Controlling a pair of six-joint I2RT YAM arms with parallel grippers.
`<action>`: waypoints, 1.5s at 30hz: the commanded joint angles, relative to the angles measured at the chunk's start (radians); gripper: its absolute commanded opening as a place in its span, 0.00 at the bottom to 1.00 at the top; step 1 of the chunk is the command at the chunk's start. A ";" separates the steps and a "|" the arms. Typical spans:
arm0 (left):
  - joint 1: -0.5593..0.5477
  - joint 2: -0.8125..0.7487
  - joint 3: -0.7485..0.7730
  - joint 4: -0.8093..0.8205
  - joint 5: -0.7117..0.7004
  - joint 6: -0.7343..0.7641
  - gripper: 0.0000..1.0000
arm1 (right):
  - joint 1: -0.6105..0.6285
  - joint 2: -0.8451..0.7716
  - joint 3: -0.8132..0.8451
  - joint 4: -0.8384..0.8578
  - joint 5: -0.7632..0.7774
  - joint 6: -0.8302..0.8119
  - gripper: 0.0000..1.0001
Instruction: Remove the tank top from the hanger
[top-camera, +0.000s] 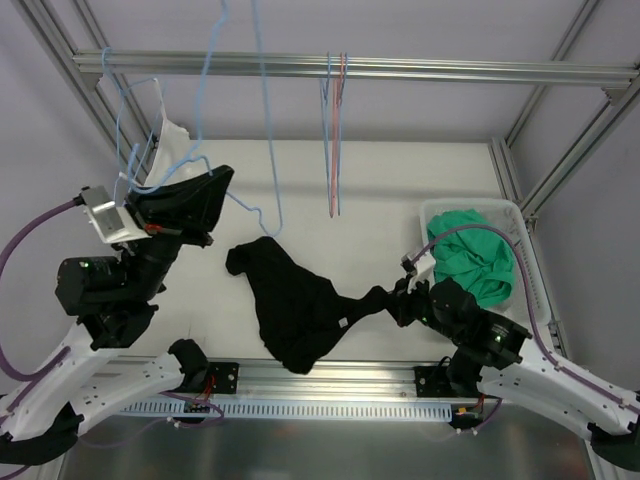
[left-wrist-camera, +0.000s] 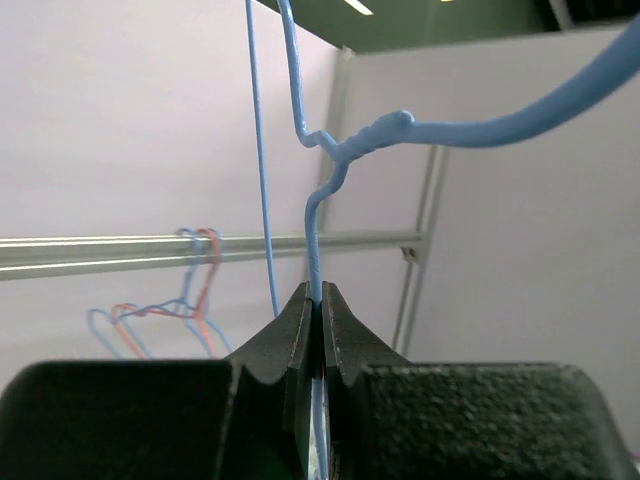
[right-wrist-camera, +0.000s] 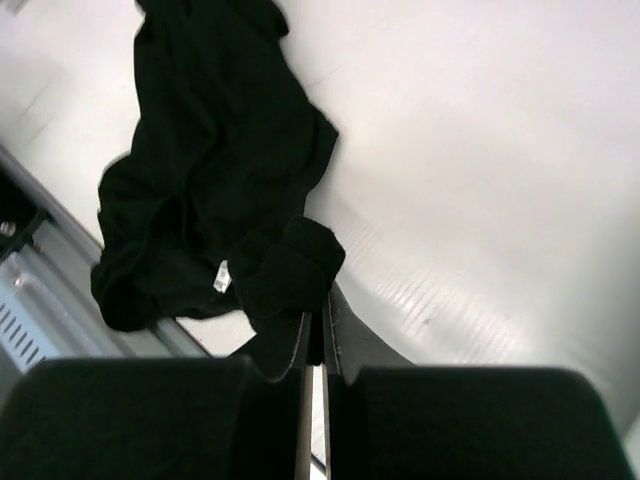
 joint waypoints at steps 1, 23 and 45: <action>-0.009 -0.072 0.021 -0.091 -0.249 0.036 0.00 | 0.001 -0.107 0.057 -0.052 0.151 -0.011 0.02; -0.009 0.203 0.249 -0.927 -0.332 -0.275 0.00 | 0.002 0.160 0.015 0.262 0.009 0.004 0.99; 0.243 0.955 1.075 -1.102 -0.050 -0.221 0.00 | 0.002 -0.069 -0.032 0.108 0.039 0.029 0.99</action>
